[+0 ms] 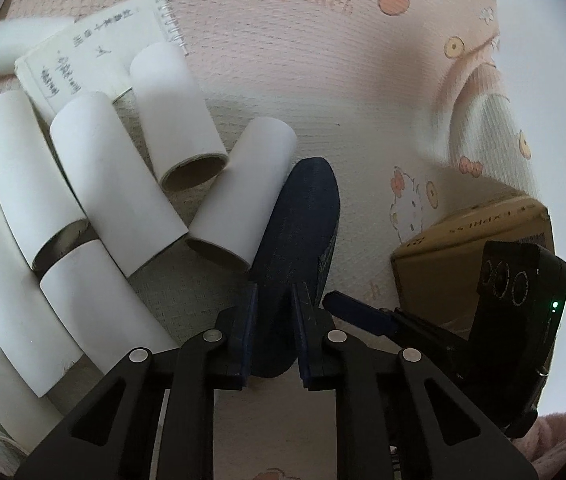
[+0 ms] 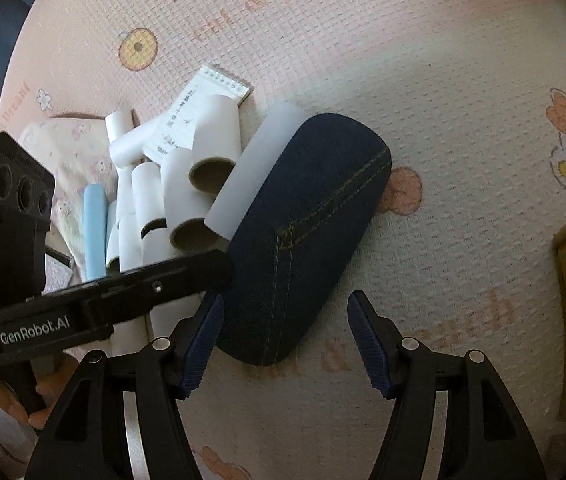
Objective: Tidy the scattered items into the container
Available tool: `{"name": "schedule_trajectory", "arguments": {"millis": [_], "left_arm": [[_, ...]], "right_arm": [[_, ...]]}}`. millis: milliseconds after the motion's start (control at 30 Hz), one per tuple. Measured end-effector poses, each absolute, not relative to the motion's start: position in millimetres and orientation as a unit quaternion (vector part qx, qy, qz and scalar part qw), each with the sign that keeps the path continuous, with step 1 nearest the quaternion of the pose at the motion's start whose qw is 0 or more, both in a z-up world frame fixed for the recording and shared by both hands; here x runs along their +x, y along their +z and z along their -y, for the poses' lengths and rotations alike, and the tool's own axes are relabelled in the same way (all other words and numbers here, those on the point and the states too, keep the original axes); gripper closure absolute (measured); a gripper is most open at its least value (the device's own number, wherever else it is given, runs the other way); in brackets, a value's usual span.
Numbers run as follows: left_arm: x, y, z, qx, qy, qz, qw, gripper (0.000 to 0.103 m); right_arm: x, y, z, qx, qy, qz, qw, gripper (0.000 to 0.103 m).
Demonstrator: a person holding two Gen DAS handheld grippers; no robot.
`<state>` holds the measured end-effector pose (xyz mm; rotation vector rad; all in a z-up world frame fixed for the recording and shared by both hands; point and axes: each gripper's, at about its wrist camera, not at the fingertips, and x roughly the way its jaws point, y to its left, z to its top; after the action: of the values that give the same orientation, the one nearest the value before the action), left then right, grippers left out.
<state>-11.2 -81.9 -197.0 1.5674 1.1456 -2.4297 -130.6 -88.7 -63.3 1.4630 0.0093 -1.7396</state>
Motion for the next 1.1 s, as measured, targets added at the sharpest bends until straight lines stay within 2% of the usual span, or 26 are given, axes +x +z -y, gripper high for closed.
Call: {"name": "schedule_trajectory", "arguments": {"millis": [267, 433, 600, 733, 867, 1100], "left_arm": [[-8.2, -199.3, 86.9, 0.505, -0.766, -0.397, 0.016, 0.083], [-9.1, -203.4, 93.1, 0.506, -0.751, -0.424, 0.015, 0.083], [-9.5, -207.5, 92.3, 0.506, -0.736, -0.449, 0.012, 0.082], [-14.3, -211.9, 83.4, 0.503, -0.723, -0.473, -0.013, 0.077], [-20.4, -218.9, 69.5, 0.512, -0.712, -0.479, -0.03, 0.076], [-25.0, -221.1, 58.5, 0.532, -0.722, -0.442, -0.023, 0.076]], "right_arm": [[-131.8, -67.3, 95.8, 0.602, -0.677, 0.015, 0.423, 0.04], [-131.6, -69.1, 102.3, 0.603, -0.679, 0.016, 0.418, 0.035], [-133.6, -66.9, 100.8, 0.601, -0.68, 0.011, 0.418, 0.039], [-135.3, -52.3, 94.4, 0.584, -0.692, -0.047, 0.421, 0.042], [-131.5, -39.4, 89.2, 0.565, -0.704, -0.11, 0.415, 0.043], [-126.1, -52.9, 88.3, 0.57, -0.707, -0.143, 0.394, 0.043]]}}
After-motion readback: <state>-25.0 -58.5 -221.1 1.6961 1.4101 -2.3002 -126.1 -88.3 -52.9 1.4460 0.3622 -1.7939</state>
